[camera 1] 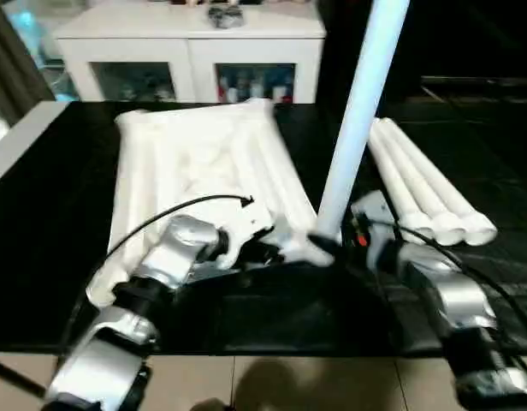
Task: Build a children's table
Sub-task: Rotate leg to tighten
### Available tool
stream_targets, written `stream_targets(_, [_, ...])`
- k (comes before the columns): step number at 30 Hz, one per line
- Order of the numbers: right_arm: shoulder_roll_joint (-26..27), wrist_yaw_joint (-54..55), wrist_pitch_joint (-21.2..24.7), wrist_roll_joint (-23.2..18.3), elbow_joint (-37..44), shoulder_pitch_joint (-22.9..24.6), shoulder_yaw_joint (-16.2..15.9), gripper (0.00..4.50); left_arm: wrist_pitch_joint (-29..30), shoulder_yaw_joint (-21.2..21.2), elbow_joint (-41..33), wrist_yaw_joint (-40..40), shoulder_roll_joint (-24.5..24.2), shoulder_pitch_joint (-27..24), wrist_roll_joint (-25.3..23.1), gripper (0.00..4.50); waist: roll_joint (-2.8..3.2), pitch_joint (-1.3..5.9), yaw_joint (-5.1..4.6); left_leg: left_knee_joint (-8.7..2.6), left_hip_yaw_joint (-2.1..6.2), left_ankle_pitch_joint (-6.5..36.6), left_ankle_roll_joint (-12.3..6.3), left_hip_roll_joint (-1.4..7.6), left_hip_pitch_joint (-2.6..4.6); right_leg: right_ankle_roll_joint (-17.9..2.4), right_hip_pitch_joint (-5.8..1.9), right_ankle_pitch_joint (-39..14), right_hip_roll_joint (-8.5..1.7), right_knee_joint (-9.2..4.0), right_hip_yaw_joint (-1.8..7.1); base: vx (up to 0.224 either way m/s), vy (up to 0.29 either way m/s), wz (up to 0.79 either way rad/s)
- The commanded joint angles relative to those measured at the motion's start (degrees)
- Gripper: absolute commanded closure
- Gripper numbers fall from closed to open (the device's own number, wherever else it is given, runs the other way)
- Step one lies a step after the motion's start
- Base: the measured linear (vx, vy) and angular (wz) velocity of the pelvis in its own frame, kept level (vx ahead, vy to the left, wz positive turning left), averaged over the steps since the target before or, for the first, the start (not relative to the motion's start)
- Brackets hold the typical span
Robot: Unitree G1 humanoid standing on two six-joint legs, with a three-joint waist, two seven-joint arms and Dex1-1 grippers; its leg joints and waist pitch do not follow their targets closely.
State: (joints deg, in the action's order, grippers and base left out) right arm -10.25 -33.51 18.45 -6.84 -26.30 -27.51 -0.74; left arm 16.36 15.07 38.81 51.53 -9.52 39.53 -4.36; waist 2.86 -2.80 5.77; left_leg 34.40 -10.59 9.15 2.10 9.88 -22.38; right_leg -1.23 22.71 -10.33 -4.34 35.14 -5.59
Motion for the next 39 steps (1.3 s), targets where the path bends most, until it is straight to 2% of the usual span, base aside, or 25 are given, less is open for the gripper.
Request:
stream_targets(1, [6.07,4.33,1.41,0.67,-5.16,-1.82,-4.47,1.84,1.47,-3.25,-2.04,-9.22,5.01,4.97,1.29,4.5,-0.58,3.86,0.0,-4.36,2.21,16.3,-0.59,3.42,1.05,-10.11,-2.47,-18.18,-5.52,-5.33,3.18,0.0,0.0,0.0])
stream_targets(2, [6.57,5.39,1.21,1.01,-5.82,-2.4,-4.46,1.84,2.4,-3.8,-1.86,-10.71,5.84,5.29,1.45,4.5,-0.49,3.93,0.02,-4.17,2.05,15.9,-0.75,3.37,1.29,-10.15,-2.43,-17.49,-5.49,-5.41,3.19,0.0,0.0,0.0])
stream_targets(4, [7.02,6.06,1.01,0.78,-6.17,-2.91,-4.13,1.84,2.89,-3.83,-1.62,-11.5,6.46,5.56,1.33,4.5,-0.71,4.1,0.2,-4.06,1.89,13.84,-1.96,3.36,1.15,-10.17,-2.71,-14.85,-5.52,-5.3,3.31,0.0,0.0,0.0])
stream_targets(7, [7.67,6.16,1.34,0.98,-4.86,-2.58,-3.14,1.84,2.93,-2.66,-2.43,-11.79,6.58,5.22,-0.17,4.5,-0.69,4.26,0.42,-3.91,1.81,10.62,-3.91,3.4,0.84,-10.7,-2.89,-9.84,-5.34,-4.76,3.28,0.0,0.0,0.0])
stream_targets(8, [7.81,6.24,1.64,0.92,-4.47,-2.37,-2.76,1.49,3.23,-2.52,-2.85,-11.72,6.56,5.0,-0.31,4.5,-0.62,4.22,0.47,-3.9,1.77,10.64,-4.25,3.41,0.87,-10.87,-2.85,-9.48,-5.33,-4.8,3.29,0.0,0.0,0.0])
stream_targets(13, [6.83,6.29,1.37,0.66,-3.59,-1.41,-1.73,1.05,2.65,-1.23,-4.58,-8.98,4.99,3.65,-0.23,4.5,-0.37,4.01,0.41,-4.26,1.92,13.48,-3.19,3.59,1.08,-10.38,-2.8,-12.91,-5.36,-5.13,3.25,0.0,0.0,0.0])
stream_targets(14, [6.61,6.12,0.98,0.61,-3.47,-1.27,-1.7,0.97,2.69,-1.09,-4.71,-8.68,4.78,3.5,-0.28,4.5,-0.16,4.01,0.3,-4.33,1.95,14.21,-2.87,3.63,1.14,-10.19,-2.74,-13.15,-5.32,-5.21,3.27,0.0,0.0,0.0])
stream_targets(16, [5.73,5.05,0.45,-0.22,-2.34,-0.53,-1.32,0.77,2.06,-0.51,-4.93,-7.64,3.81,3.0,-0.63,4.5,-0.28,4.0,0.27,-4.35,1.95,14.42,-2.71,3.64,1.1,-10.16,-2.78,-12.83,-5.41,-5.18,3.35,0.0,0.0,0.0])
stream_targets(21, [1.77,-0.77,-0.5,-1.66,2.51,2.44,-1.46,0.32,0.92,-0.11,-4.91,-4.14,1.43,2.21,-0.33,4.5,-0.23,4.04,0.51,-4.31,1.92,13.99,-3.32,3.63,1.05,-10.03,-2.85,-11.88,-5.32,-5.15,3.34,0.0,0.0,0.0])
stream_targets(23, [-1.89,-6.41,-0.86,-3.16,6.11,4.67,-1.18,0.16,-1.55,0.55,-4.23,-0.96,-0.77,1.89,-0.49,4.5,-0.3,3.92,0.91,-4.25,1.89,14.65,-3.65,3.65,1.06,-9.28,-2.93,-13.42,-5.45,-5.44,3.36,0.0,0.0,0.0])
stream_targets(25, [-4.38,-10.33,-1.44,-4.13,8.19,5.98,-1.09,0.05,-2.91,0.98,-3.76,1.0,-2.18,1.72,-0.38,4.5,-0.35,4.04,1.08,-4.21,1.92,14.03,-3.97,3.75,0.89,-9.31,-2.94,-12.36,-5.41,-5.15,3.37,0.0,0.0,0.0])
stream_targets(26, [-6.47,-13.43,-1.88,-4.88,9.6,6.86,-1.01,0.05,-4.66,1.44,-3.28,2.73,-3.35,1.64,-0.39,4.5,-0.14,4.04,1.0,-4.22,1.93,14.16,-3.96,3.73,0.93,-9.76,-2.79,-12.28,-5.36,-5.21,3.27,0.0,0.0,0.0])
stream_targets(27, [-8.09,-15.36,-2.67,-4.88,10.18,7.33,-1.16,0.05,-5.09,1.67,-3.08,4.09,-4.09,1.57,-0.24,4.5,-0.28,4.04,1.1,-4.17,1.92,14.18,-4.08,3.71,0.95,-9.62,-2.85,-12.47,-5.41,-5.32,3.26,0.0,0.0,0.0])
stream_targets(31, [-13.69,-22.06,-4.43,-5.45,11.02,8.13,-0.79,0.05,-9.62,2.91,-2.72,10.68,-7.06,0.93,0.44,4.5,-0.18,4.07,1.56,-3.93,1.83,13.3,-4.6,3.73,0.9,-9.99,-2.76,-12.24,-5.36,-5.14,3.24,0.0,0.0,0.0])
stream_targets(36, [-16.97,-27.16,-5.11,-6.49,10.95,7.82,-0.87,0.05,-13.71,4.58,-1.16,16.19,-8.99,0.72,0.3,4.5,-0.08,4.2,2.81,-3.68,1.64,12.38,-5.21,3.99,1.13,-10.9,-2.43,-11.09,-5.35,-4.89,3.24,0.0,0.0,0.0])
stream_targets(39, [-18.07,-30.12,-6.23,-6.48,10.71,7.4,-1.94,0.05,-15.96,5.45,-0.04,18.91,-9.53,0.98,0.27,4.5,-0.03,4.19,3.47,-3.78,1.74,13.08,-4.82,4.22,1.14,-11.03,-2.35,-11.51,-5.4,-4.77,3.21,0.0,0.0,0.0])
